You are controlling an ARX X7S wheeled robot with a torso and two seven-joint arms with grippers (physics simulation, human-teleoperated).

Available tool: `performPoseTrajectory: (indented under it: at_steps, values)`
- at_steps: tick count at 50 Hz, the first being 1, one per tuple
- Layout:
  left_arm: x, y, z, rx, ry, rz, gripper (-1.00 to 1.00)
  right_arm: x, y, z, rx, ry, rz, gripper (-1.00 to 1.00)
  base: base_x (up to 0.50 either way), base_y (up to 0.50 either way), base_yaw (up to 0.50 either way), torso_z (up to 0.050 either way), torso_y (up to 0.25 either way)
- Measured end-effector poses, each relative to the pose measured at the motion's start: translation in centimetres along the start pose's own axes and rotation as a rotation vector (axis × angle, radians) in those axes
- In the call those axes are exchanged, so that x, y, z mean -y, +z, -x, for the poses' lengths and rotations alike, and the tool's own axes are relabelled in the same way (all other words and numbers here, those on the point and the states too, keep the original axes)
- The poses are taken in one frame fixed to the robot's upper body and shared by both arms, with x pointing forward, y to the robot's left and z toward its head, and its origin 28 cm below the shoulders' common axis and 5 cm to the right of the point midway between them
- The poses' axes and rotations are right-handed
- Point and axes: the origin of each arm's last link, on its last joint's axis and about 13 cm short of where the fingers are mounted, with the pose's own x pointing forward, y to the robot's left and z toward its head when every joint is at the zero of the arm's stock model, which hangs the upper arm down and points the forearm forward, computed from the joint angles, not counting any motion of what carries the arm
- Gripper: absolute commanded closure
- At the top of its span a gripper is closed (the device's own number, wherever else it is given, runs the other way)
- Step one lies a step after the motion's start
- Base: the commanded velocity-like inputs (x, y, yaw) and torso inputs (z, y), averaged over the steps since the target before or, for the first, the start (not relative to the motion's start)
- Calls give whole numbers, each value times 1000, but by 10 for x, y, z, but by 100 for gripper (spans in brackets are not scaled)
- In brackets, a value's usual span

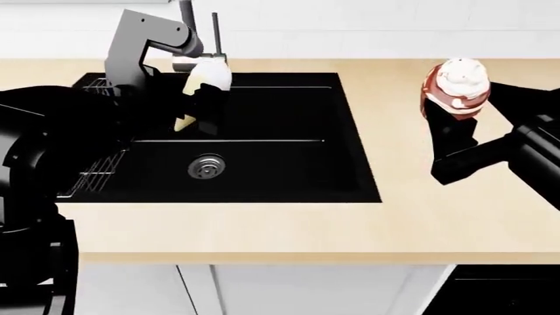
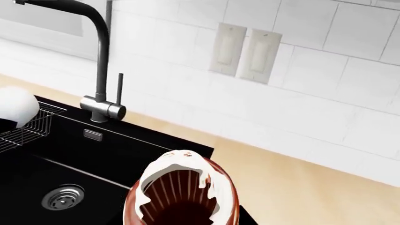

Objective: Move the dessert items from the plate to the tray.

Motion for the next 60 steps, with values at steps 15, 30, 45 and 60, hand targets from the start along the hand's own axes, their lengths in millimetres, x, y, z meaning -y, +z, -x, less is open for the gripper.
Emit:
performPoseTrajectory:
  at_steps: [15, 30, 45, 60]
  values:
    - [0, 0, 0, 0, 1, 1, 100, 0, 0, 0, 2, -3, 0, 100, 0, -500, 0, 0, 0]
    - [0, -1, 0, -3, 1, 3, 100, 0, -2, 0, 1, -5, -3, 100, 0, -500, 0, 0, 0]
    - [0, -2, 0, -6, 1, 6, 100, 0, -4, 0, 2, -6, -8, 100, 0, -500, 0, 0, 0]
    - [-1, -2, 0, -7, 3, 7, 100, 0, -4, -2, 4, -3, -8, 100, 0, -500, 0, 0, 0]
